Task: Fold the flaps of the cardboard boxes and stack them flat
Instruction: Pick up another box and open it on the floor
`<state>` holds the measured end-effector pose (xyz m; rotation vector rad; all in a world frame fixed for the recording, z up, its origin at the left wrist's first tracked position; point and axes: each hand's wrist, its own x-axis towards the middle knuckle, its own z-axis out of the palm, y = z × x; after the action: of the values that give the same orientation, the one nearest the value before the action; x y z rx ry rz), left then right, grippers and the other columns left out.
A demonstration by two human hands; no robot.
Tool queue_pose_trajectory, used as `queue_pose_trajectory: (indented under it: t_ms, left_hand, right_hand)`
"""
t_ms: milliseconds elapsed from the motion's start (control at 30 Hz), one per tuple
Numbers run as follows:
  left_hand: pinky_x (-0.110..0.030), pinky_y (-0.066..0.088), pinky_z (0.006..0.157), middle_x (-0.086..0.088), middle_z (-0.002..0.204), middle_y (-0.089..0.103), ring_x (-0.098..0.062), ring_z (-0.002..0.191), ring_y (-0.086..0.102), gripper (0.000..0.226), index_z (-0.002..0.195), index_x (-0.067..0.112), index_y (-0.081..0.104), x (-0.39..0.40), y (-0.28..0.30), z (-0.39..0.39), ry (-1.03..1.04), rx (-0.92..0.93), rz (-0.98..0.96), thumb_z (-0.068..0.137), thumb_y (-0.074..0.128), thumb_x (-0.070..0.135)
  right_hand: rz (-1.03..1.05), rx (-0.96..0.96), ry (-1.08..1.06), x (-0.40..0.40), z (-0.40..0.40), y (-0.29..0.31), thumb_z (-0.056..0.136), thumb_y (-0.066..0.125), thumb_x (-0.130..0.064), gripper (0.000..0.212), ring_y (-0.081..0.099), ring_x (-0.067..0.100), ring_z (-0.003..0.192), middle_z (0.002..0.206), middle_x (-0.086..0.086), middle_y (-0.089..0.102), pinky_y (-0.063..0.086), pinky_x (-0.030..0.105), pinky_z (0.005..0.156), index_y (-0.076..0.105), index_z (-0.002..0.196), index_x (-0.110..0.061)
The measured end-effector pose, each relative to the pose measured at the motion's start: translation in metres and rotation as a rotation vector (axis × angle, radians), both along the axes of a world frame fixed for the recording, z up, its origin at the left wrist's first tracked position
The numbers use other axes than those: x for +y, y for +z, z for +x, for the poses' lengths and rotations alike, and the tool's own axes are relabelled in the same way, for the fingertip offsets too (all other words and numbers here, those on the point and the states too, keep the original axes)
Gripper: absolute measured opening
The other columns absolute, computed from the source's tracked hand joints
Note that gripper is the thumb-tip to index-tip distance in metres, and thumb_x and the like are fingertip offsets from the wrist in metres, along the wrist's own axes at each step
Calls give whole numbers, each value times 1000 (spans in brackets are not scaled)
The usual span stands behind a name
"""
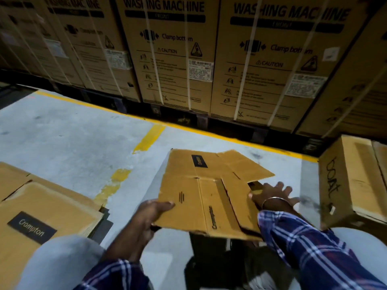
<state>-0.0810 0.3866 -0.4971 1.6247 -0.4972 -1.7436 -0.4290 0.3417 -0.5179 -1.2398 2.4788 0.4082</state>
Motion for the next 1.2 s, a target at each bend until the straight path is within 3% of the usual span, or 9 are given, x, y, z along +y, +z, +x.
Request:
queue_pose_trajectory:
  t_ms: [200, 333, 467, 533, 600, 667, 733, 967, 1200]
  left_hand:
    - [-28, 57, 47, -19, 83, 74, -28, 58, 72, 30, 111, -11, 65, -16, 2, 21, 223, 54, 3, 83, 74, -4]
    - [-30, 58, 52, -19, 82, 74, -33, 67, 70, 25, 106, -8, 65, -18, -2, 14, 244, 16, -18, 83, 74, -5]
    - [-48, 60, 82, -25, 100, 74, -42, 87, 71, 33, 113, -10, 64, -20, -2, 12, 256, 33, -15, 81, 74, -4]
    - [-46, 59, 83, -24, 101, 74, -41, 88, 71, 35, 115, -9, 64, -21, 2, 10, 266, 52, -22, 82, 73, -4]
    - [-33, 60, 60, -20, 97, 73, -35, 79, 69, 31, 115, -5, 63, -24, 6, 9, 280, 71, -32, 85, 70, -3]
    - [-28, 57, 51, -19, 96, 72, -31, 77, 68, 31, 117, -3, 61, -25, 6, 9, 307, 96, -39, 87, 69, -2]
    - [-32, 58, 59, -20, 98, 72, -33, 79, 69, 34, 121, -6, 60, -24, 5, 7, 318, 97, -38, 88, 68, -2]
    - [-24, 53, 43, -19, 96, 70, -28, 71, 68, 28, 120, -3, 59, -23, 15, 9, 373, 190, -81, 92, 63, -4]
    - [-21, 51, 42, -14, 89, 68, -17, 49, 69, 12, 103, 4, 59, -26, 18, 8, 399, 274, -87, 93, 62, -2]
  right_hand:
    - [-115, -388, -139, -9, -28, 10, 61, 63, -53, 59, 55, 38, 120, 129, 18, 60, 44, 50, 105, 63, 106, -16]
    - [-916, -592, -403, -6, -47, 73, 89, 63, -39, 45, 63, 33, 106, 118, 21, 69, 45, 37, 89, 73, 113, -3]
    - [-1472, -357, 127, 25, -27, 137, 95, 58, -13, 17, 64, 20, 90, 95, 8, 70, 48, 32, 81, 74, 98, -14]
    - [-1218, -580, 434, 50, 16, 134, 99, 63, -18, 13, 64, 5, 90, 97, -6, 71, 51, 26, 79, 74, 103, -19]
    - [-696, -588, 571, 67, 48, 103, 91, 64, -59, 38, 63, 3, 98, 111, -18, 67, 54, 32, 85, 69, 119, -34]
    - [-236, -543, 487, 66, 52, 67, 66, 46, -99, 81, 64, 14, 96, 107, -10, 66, 54, 35, 84, 66, 107, -33]
    - [-19, -521, 347, 59, 41, 50, 55, 45, -104, 87, 62, 19, 80, 86, 0, 64, 47, 30, 70, 61, 82, -23]
    - [-222, -416, 81, 69, 33, 52, 45, 26, -108, 96, 59, 27, 66, 64, 7, 56, 39, 33, 61, 53, 61, -18]
    - [-390, -1157, -850, 85, 44, 51, 80, 62, -74, 80, 64, 30, 56, 79, 18, 55, 60, 38, 54, 54, 107, 1]
